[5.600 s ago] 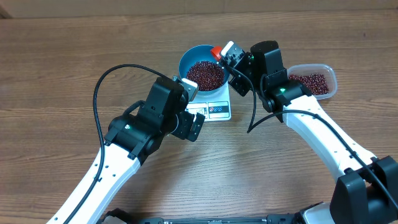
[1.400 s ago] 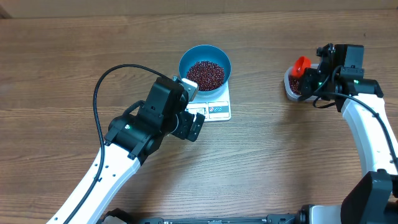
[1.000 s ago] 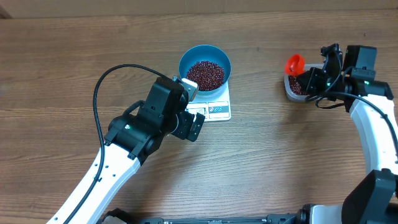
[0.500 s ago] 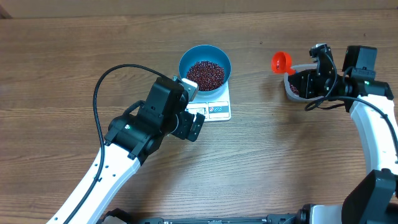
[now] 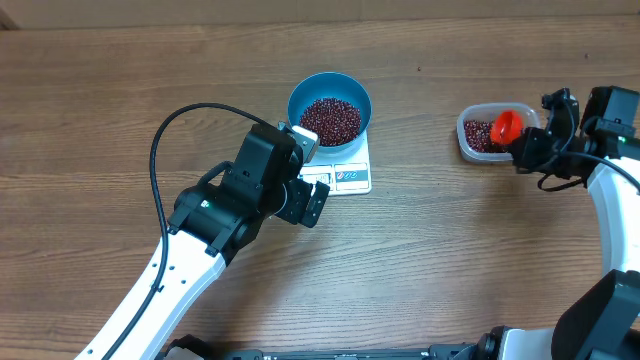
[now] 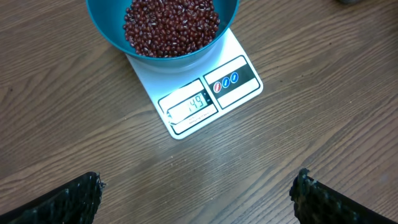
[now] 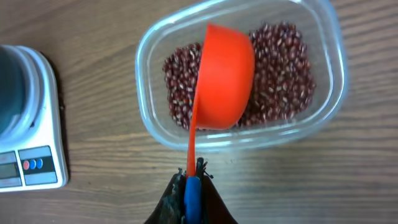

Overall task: Scoop item into bowl and weigh 150g on scale
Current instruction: 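Lower the red scoop into the tub beans and drag to refill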

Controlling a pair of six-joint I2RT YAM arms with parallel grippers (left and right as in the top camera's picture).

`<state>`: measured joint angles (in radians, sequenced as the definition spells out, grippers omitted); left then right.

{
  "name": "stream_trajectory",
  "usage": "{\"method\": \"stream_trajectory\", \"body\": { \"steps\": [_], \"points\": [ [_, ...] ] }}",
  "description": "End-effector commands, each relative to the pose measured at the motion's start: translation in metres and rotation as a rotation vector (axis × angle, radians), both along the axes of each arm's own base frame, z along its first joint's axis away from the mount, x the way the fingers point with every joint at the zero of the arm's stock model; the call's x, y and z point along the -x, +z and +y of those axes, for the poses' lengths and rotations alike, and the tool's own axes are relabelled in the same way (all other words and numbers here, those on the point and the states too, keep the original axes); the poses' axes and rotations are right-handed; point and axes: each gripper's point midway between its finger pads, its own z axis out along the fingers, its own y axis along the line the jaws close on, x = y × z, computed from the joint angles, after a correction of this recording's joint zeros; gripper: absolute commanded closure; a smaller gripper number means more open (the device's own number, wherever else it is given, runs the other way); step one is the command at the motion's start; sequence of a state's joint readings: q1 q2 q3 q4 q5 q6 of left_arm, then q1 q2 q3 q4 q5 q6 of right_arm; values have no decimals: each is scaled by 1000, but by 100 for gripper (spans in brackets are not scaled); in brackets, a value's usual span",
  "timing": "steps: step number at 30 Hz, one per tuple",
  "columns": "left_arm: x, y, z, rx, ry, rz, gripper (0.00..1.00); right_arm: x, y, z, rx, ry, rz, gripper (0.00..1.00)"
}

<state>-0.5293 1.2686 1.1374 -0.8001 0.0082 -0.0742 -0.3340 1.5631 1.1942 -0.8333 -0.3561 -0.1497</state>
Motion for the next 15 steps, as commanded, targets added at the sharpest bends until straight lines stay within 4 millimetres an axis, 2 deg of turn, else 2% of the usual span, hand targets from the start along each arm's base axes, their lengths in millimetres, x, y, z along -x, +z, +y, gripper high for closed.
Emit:
{"method": "stream_trajectory", "body": {
  "steps": [1, 11, 13, 14, 15],
  "points": [
    [1, -3, -1, -7, -16, 7, 1, 3, 0, -3, 31, 8, 10, 96],
    [1, -3, -1, -7, -16, 7, 0, -9, -9, -7, 35, 7, -6, 96],
    [1, -3, -1, -7, -16, 7, 0, -10, -15, -7, 30, 7, 9, 96],
    [1, -3, -1, -7, -16, 7, 0, -10, -29, -7, 16, 8, 46, 96],
    [1, -3, -1, -7, -16, 7, 0, -10, -34, -7, 12, 9, 59, 96]
  ]
}}
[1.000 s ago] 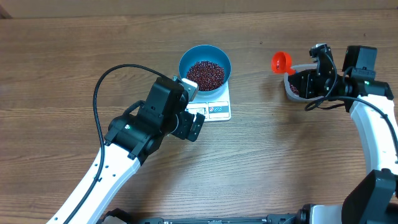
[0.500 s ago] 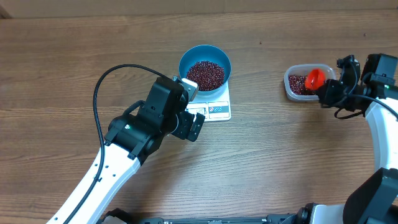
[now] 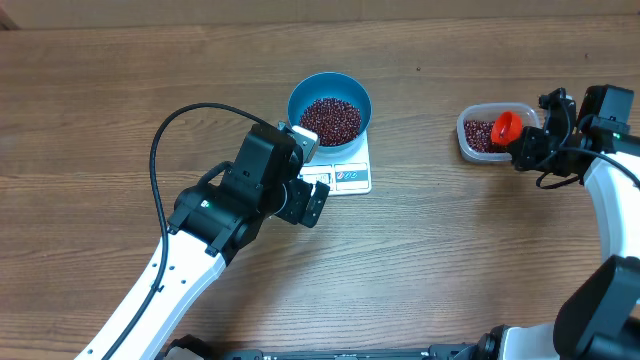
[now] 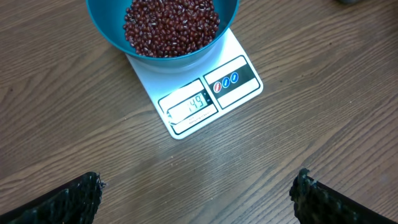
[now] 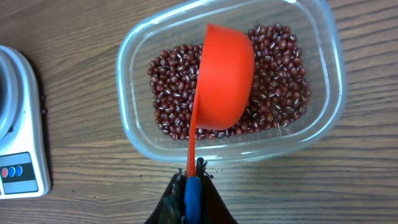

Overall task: Scoop item into bowl and weigh 150g on scale
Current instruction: 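Lower the red scoop into the tub beans and drag to refill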

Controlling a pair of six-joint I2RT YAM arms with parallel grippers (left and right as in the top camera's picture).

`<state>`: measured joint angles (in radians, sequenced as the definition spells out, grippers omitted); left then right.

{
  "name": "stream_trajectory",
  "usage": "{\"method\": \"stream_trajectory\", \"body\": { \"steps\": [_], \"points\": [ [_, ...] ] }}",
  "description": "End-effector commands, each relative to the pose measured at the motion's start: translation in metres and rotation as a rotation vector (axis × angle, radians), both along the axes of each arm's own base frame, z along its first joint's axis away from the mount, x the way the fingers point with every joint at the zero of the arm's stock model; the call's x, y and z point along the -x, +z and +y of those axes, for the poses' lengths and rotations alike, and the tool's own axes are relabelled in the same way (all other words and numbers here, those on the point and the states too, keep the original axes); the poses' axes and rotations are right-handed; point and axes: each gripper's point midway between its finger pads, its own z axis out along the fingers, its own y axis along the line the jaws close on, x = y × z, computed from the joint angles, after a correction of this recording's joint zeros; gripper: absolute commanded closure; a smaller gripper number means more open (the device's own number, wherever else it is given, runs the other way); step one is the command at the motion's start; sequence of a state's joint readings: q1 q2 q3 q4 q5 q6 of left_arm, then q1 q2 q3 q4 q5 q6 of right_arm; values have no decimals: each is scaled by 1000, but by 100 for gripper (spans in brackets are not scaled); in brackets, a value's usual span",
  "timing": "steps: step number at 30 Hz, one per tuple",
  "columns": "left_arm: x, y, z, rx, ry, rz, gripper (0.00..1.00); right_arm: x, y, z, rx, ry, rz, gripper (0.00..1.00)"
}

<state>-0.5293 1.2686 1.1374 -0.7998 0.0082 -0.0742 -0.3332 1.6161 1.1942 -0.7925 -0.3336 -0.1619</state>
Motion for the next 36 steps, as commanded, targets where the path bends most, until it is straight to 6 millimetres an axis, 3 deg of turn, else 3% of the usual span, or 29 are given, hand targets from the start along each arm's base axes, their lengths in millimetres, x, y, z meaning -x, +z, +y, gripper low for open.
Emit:
{"method": "stream_trajectory", "body": {
  "steps": [1, 8, 18, 26, 36],
  "points": [
    [1, -3, -1, -7, -16, 7, 0, -2, -24, 0, -14, 7, 56, 96],
    [1, -3, -1, -7, -16, 7, 1, -8, -55, 11, -107, 30, 101, 96],
    [1, -3, -1, -7, -16, 7, 0, -17, -45, 28, -204, 75, 44, 96],
    [1, -3, -1, -7, -16, 7, 0, -15, -48, 11, -158, 2, 64, 96],
    [1, -3, -1, -7, -16, 7, 0, -13, 1, 3, -106, -55, -30, 96]
  ]
}}
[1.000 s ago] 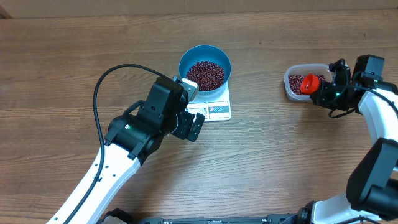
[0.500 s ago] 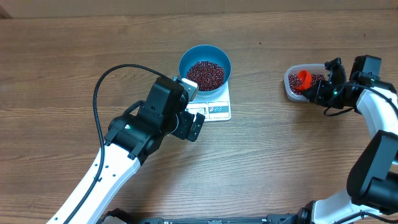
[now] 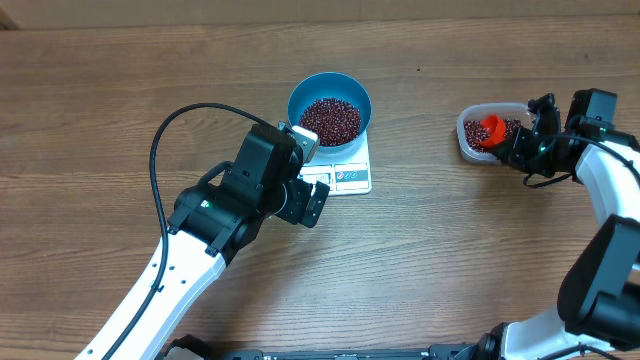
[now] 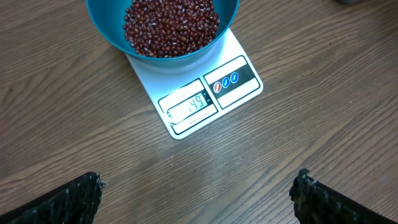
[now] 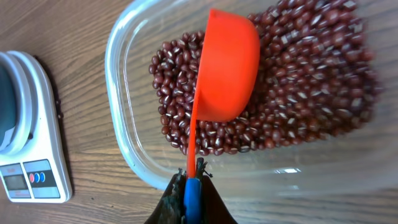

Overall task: Scoop item into bowl and weigh 150g on scale
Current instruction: 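Lower the red scoop into the tub beans and drag to refill, then lift the scoop and carry it leftward over the blue bowl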

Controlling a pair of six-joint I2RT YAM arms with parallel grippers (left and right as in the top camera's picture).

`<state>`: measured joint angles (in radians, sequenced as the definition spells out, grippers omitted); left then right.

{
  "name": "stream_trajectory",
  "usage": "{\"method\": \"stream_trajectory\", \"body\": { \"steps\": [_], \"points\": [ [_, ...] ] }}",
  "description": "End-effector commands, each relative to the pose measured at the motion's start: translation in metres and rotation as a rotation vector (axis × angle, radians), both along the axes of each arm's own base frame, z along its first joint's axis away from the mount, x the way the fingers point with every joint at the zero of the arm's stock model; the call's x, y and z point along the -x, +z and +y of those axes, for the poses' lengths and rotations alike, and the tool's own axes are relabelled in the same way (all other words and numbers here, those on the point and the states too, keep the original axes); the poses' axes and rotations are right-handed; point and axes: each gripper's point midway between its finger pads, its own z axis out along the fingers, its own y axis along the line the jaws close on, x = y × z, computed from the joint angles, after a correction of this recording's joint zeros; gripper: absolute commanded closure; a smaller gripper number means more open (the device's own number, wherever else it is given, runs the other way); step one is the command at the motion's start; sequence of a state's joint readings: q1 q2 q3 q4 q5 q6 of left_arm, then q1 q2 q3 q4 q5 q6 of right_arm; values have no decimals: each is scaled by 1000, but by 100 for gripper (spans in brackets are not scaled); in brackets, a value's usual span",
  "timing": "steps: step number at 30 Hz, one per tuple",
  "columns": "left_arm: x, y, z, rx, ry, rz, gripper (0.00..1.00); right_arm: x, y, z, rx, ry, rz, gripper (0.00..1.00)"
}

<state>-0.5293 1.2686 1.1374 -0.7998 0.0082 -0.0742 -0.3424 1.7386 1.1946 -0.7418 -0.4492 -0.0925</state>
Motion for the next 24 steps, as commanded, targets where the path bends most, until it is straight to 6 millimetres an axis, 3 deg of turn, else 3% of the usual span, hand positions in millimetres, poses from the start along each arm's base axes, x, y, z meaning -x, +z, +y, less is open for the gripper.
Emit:
{"method": "stream_trajectory", "body": {
  "steps": [1, 7, 13, 24],
  "points": [
    [1, -3, -1, -7, -16, 7, 0, -1, 37, -8, 55, -34, -87, 96],
    [1, -3, -1, -7, -16, 7, 1, 5, 62, -6, 71, -34, -137, 96],
    [1, -3, -1, -7, -16, 7, 0, 14, 64, 1, 40, -24, -111, 96],
    [1, -3, -1, -7, -16, 7, 1, 9, 76, 22, -79, 34, -169, 96]
  ]
}}
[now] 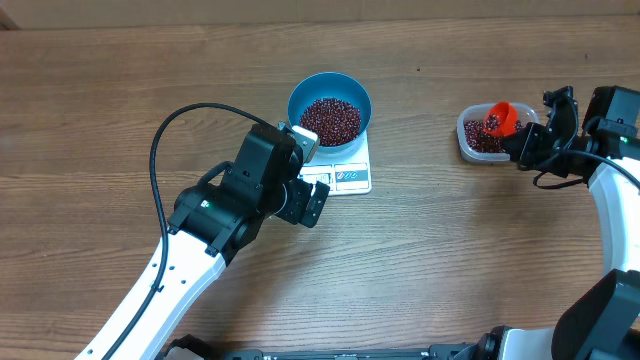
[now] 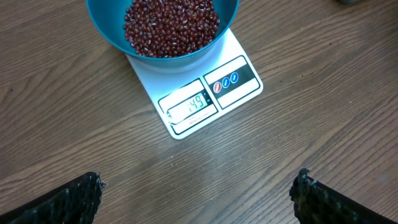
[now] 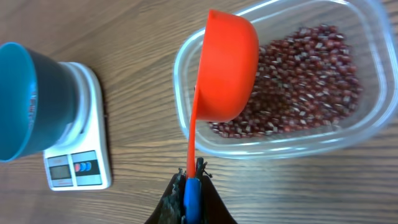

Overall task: Scoop item into bowl and weigh 150g on scale
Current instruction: 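Lift the scoop and carry it leftward over the blue bowl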

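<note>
A blue bowl (image 1: pixel 330 110) of red beans stands on the white scale (image 1: pixel 348 176); the scale's display (image 2: pixel 194 104) reads 149. My left gripper (image 2: pixel 196 193) hovers open over bare wood, near the scale's front. A clear tub (image 1: pixel 480 135) of red beans (image 3: pixel 298 81) lies at the right. My right gripper (image 3: pixel 191 180) is shut on the blue handle of an orange scoop (image 3: pixel 227 65), raised over the tub's left end. In the overhead view the scoop (image 1: pixel 497 119) has a few beans in it.
The table top (image 1: pixel 450 260) is brown wood. A black cable (image 1: pixel 170 130) loops from the left arm, whose body lies over the lower-left table. The right arm reaches in from the right edge.
My right gripper has lifted the scoop out of the tub's beans; it now hangs above the tub's left end with a few beans inside. Left arm, bowl and scale reading are unchanged.
The scoop was held over the tub, then lower over the beans, then down among them. Now it is raised again with beans in it. The scale read 149 throughout, and the left gripper stayed open in front of it.
</note>
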Controlling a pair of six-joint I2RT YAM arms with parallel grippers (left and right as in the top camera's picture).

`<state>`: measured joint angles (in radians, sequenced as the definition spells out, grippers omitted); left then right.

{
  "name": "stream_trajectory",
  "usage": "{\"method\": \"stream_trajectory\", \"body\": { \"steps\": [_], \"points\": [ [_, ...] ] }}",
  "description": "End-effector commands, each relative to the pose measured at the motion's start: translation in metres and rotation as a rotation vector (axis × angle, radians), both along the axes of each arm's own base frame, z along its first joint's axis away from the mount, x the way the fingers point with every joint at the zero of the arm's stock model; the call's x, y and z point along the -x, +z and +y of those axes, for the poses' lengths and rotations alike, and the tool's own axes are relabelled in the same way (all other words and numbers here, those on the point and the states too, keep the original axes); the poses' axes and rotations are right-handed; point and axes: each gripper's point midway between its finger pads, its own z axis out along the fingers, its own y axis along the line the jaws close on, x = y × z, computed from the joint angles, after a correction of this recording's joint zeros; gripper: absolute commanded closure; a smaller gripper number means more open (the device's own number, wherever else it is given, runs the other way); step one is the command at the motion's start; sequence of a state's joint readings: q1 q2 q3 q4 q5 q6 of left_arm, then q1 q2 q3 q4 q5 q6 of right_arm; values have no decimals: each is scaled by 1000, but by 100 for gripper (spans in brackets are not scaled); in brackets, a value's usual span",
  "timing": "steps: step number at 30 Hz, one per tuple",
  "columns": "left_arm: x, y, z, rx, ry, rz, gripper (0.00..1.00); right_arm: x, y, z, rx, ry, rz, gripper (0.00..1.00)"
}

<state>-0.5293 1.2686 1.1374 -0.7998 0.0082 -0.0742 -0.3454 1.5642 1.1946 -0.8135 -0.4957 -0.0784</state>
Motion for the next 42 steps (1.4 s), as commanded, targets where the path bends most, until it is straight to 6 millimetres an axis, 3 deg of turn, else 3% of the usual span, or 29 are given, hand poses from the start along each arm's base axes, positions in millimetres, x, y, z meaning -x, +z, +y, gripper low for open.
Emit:
{"method": "stream_trajectory", "body": {
  "steps": [1, 15, 21, 29, 38, 42],
  "points": [
    [1, -3, -1, -7, -16, 7, 0, -5, 20, 15, -85, 47, -76, 96],
    [1, -3, -1, -7, -16, 7, 0, -8, 48, 51, -267, 182, -182, 96],
    [1, -3, -1, -7, -16, 7, 0, -14, 53, 87, -257, 289, -218, 96],
    [1, -3, -1, -7, -16, 7, 1, -29, 64, 163, -146, 488, -350, 96],
    [1, -3, -1, -7, -16, 7, 1, -27, 73, 213, -123, 606, -432, 96],
    [1, -3, -1, -7, -16, 7, 0, -28, 76, 222, -47, 683, -515, 96]
  ]
}}
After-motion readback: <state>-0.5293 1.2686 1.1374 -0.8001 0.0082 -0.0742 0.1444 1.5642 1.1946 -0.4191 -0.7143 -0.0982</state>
